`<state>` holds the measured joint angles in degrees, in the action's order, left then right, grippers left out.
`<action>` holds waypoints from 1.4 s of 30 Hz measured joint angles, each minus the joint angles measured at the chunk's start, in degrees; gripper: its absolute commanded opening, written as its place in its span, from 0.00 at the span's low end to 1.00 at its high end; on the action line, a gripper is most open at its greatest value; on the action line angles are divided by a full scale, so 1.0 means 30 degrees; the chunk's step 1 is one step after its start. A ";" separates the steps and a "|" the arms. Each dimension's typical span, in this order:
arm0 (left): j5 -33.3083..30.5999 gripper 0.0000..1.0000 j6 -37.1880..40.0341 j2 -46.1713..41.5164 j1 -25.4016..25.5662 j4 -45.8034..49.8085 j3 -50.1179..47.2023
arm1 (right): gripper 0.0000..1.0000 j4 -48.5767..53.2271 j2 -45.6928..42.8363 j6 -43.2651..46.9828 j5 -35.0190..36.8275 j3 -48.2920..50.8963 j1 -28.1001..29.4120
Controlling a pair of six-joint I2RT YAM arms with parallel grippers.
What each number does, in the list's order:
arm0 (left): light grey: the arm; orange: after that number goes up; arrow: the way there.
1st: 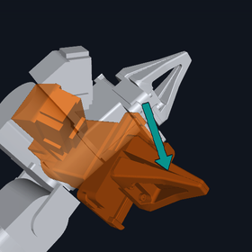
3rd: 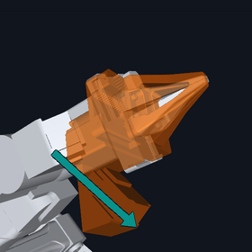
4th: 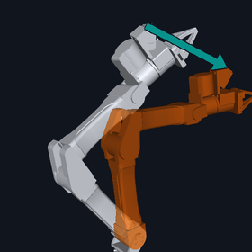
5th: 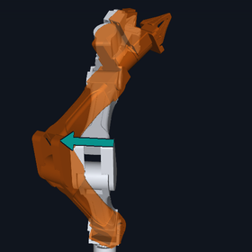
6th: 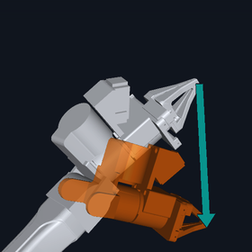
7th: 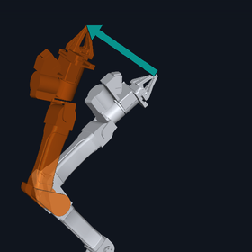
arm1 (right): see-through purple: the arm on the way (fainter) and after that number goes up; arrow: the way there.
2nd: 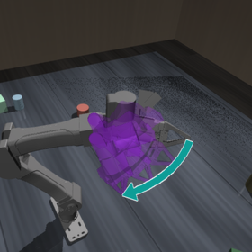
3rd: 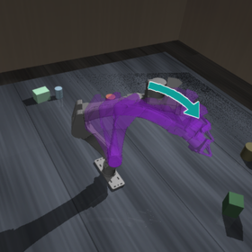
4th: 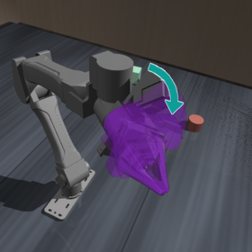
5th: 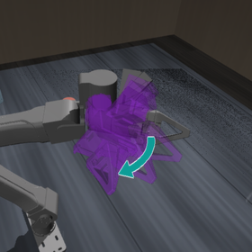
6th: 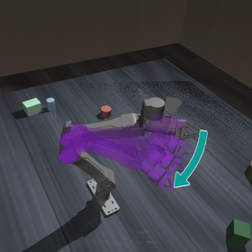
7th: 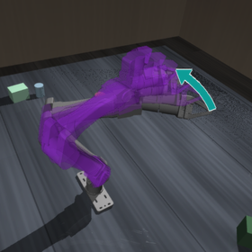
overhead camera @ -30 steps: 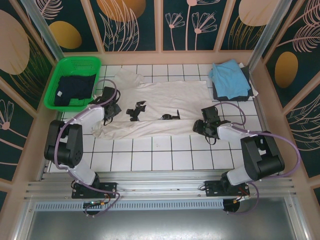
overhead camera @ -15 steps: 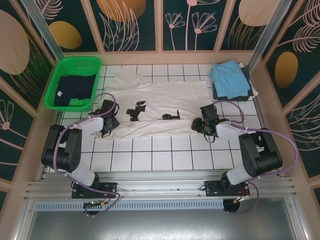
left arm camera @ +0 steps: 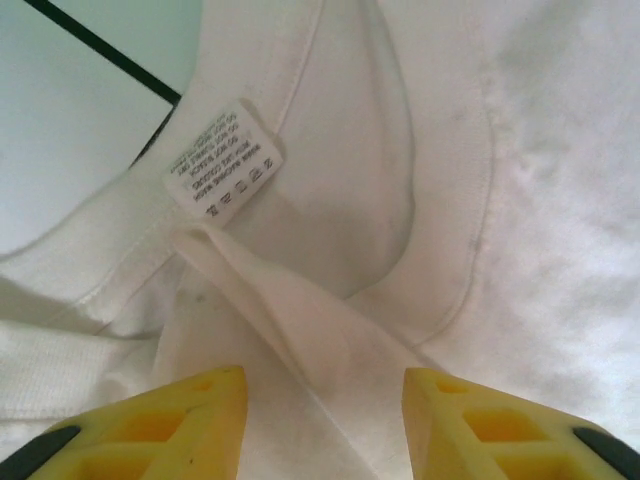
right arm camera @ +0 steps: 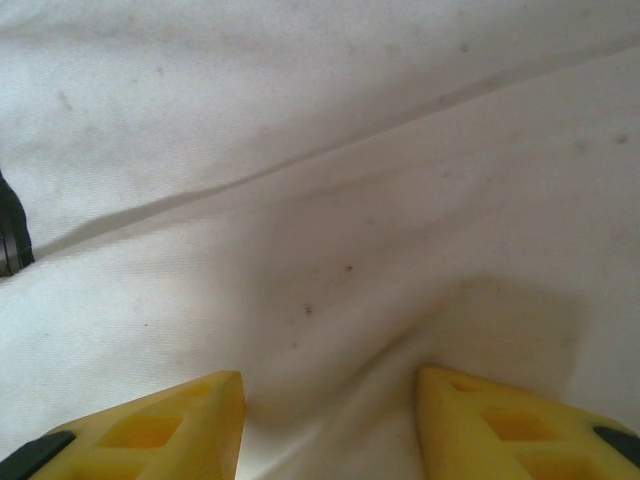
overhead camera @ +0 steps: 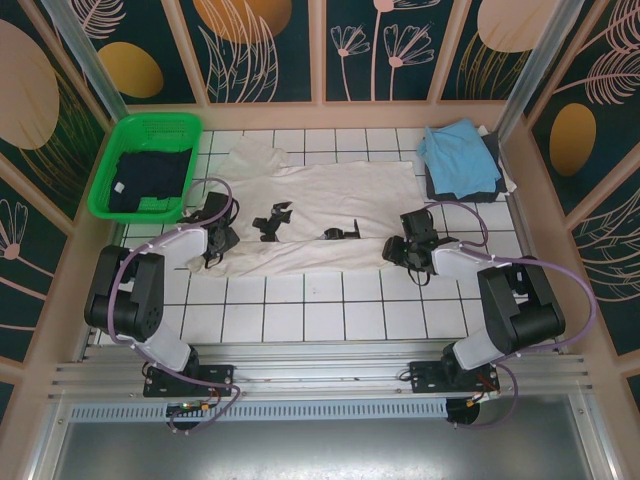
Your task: Fold and stack the t-shirts
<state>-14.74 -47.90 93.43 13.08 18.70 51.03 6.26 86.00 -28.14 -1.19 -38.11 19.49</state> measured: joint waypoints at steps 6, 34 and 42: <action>-0.0262 0.31 0.0262 0.1246 0.0000 -0.0007 0.1115 | 0.49 -0.0007 0.0000 -0.0015 -0.0007 0.0000 0.0000; -0.0765 0.32 0.0481 0.1158 0.0000 0.0503 0.1137 | 0.49 -0.0546 0.0270 -0.0007 -0.0087 0.0000 0.0007; -0.0750 0.19 0.0605 0.1479 0.0000 0.0488 0.1144 | 0.49 -0.0546 0.0270 -0.0007 -0.0087 0.0000 0.0007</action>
<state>-16.99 -46.09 97.86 13.08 20.16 54.46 4.62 86.80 -28.16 -1.45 -38.11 19.51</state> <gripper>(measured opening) 0.191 0.487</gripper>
